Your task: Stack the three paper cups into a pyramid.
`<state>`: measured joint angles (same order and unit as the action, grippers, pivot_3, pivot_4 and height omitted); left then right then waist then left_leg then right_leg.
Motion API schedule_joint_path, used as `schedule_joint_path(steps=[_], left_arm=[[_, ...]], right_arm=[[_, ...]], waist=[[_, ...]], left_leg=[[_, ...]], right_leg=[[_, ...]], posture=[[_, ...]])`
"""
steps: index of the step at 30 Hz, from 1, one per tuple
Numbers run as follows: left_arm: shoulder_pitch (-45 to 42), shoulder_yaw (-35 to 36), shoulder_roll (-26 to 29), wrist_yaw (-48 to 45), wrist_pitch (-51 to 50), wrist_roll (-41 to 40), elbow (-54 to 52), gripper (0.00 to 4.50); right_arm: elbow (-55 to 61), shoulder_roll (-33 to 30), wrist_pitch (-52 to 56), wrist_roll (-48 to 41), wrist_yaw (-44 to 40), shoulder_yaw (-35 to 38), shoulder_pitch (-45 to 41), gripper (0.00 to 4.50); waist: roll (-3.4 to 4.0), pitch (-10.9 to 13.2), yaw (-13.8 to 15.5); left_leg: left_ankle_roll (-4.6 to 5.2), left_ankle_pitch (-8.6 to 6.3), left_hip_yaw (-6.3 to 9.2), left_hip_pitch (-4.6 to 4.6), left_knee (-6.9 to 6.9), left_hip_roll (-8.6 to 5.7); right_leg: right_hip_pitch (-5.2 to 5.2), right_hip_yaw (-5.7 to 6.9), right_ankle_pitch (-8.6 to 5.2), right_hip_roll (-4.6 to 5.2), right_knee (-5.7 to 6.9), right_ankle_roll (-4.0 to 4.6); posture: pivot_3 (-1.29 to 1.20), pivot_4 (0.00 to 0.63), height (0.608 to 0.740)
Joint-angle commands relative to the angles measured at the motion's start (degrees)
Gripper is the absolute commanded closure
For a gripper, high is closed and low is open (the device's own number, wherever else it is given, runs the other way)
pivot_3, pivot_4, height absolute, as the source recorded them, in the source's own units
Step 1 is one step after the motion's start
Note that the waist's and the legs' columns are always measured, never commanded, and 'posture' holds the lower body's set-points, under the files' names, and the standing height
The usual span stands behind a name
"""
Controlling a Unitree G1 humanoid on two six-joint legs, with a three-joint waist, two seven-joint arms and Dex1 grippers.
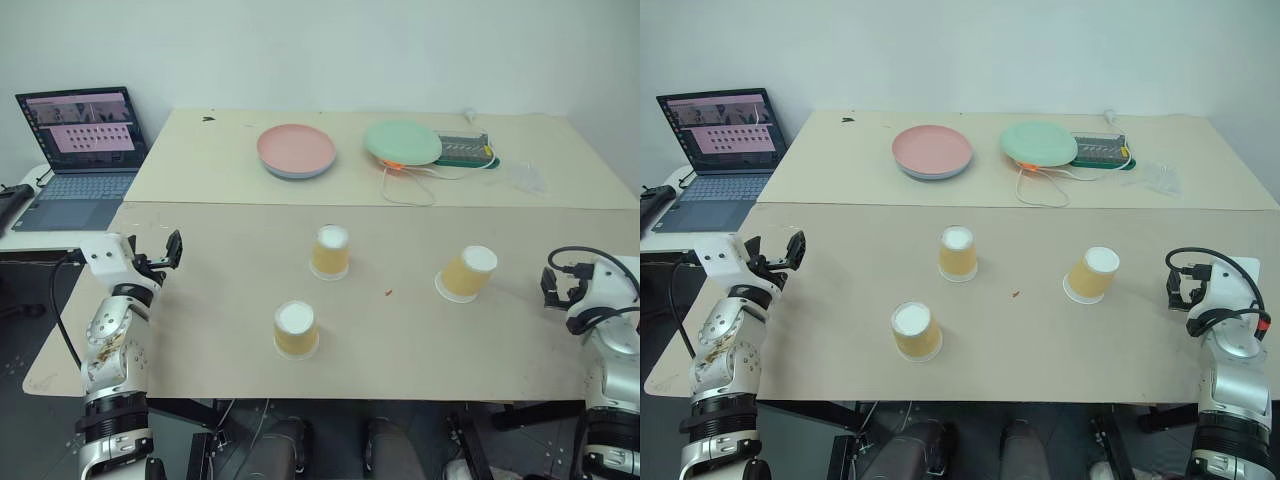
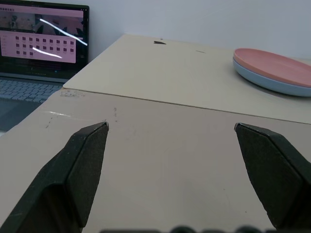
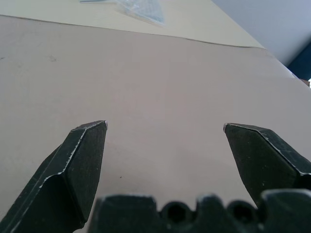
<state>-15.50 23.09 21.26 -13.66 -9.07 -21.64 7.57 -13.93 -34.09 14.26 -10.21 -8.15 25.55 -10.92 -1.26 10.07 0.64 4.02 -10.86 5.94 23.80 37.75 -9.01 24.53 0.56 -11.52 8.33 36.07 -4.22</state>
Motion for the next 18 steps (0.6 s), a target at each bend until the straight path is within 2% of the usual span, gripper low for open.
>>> schedule_joint_path(steps=[1, 4, 7, 12, 15, 18], left_arm=[[-0.8, -0.2, 1.2, -2.0, 1.0, -0.2, -1.1, 0.08], [-0.3, -0.4, 3.8, -7.1, -0.8, -2.3, -3.0, 0.08], [1.0, -0.8, 8.0, -12.7, -4.9, -5.0, -8.1, 0.08], [4.5, -1.5, 19.3, -25.8, -16.1, -13.3, -19.3, 0.08], [6.9, -0.7, 23.8, -30.6, -21.1, -17.6, -23.5, 0.08], [9.7, -0.6, 27.4, -34.9, -25.2, -21.7, -28.8, 0.08]], right_arm=[[0.3, -1.0, -0.6, -0.4, 0.6, 2.2, -1.1, 0.0], [-0.4, -2.6, 0.1, -2.3, 0.5, 5.4, -1.6, 0.0], [1.7, -5.9, 2.4, -7.3, -4.5, 8.5, -2.8, 0.0], [16.4, -14.7, 11.5, -20.8, -24.8, 6.0, -3.3, 0.0], [22.7, -18.8, 16.9, -27.2, -33.1, 5.4, -2.3, 0.0], [32.3, -23.4, 21.0, -36.4, -45.4, 4.4, -0.3, 0.0]], waist=[[0.0, 0.0, 0.0], [0.01, 0.0, 0.0], [0.19, 0.1, 0.0], [0.4, 0.2, -1.0], [0.44, 0.2, -1.3], [0.46, 0.2, -1.3]], left_leg=[[0.0, 0.0, 0.0, 0.0, 0.0, 0.0], [0.0, 0.0, 0.0, 0.0, 0.0, 0.0], [0.0, 0.0, 0.0, 0.05, 0.0, -0.01], [0.01, 0.0, -0.01, 0.39, 0.0, 0.05], [0.01, -0.01, -0.01, 0.4, -0.04, 0.18], [0.02, -0.01, 0.0, 0.46, -0.07, 0.21]], right_leg=[[0.0, 0.0, 0.0, 0.0, 0.0, 0.0], [0.0, 0.01, 0.0, 0.0, 0.0, 0.0], [0.05, -0.01, 0.0, 0.01, 0.0, 0.0], [0.47, -0.03, 0.0, -0.03, 0.06, 0.0], [0.47, 0.0, -0.04, -0.09, 0.02, 0.06], [0.52, 0.0, -0.06, -0.1, -0.02, 0.07]], posture=[[0.0, 0.15, 0.715], [0.0, 0.15, 0.715], [0.0, 0.15, 0.715], [0.0, 0.15, 0.715], [0.0, 0.15, 0.715], [0.0, 0.15, 0.715]])
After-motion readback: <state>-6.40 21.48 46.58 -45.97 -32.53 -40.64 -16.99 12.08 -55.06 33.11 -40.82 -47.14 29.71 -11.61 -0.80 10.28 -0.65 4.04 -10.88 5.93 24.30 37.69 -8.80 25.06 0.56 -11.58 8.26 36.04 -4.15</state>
